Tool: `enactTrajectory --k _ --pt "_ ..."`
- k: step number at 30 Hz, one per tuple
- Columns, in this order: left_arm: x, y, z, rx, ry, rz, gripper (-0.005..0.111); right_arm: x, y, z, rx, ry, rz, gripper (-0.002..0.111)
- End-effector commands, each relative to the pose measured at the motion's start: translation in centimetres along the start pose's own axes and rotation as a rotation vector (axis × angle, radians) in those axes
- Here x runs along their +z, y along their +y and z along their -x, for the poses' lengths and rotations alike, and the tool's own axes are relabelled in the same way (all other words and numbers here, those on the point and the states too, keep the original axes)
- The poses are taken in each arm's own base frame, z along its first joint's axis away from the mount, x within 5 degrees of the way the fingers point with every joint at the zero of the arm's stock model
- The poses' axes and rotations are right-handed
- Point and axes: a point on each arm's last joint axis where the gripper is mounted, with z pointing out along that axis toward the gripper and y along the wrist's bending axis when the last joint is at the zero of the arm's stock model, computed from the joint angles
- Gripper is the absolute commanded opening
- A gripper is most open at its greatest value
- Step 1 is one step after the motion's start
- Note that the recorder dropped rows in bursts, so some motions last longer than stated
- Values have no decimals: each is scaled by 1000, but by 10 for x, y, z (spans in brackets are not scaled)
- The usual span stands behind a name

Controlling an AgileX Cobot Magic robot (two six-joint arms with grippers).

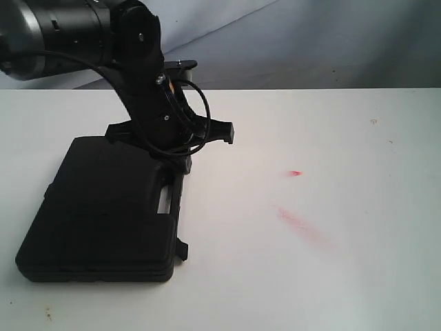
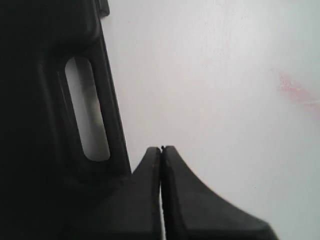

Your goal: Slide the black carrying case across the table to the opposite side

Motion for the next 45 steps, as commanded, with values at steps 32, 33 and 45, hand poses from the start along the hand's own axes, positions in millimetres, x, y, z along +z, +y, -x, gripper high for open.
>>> enactTrajectory --k 32,33,45 --pt "45 20 34 35 22 63 25 0 0 0 0 -8 -7 0" --pt "45 20 34 35 22 63 30 0 0 0 0 -8 -7 0" --pt "56 28 36 32 39 93 38 0 0 0 0 -8 -7 0"
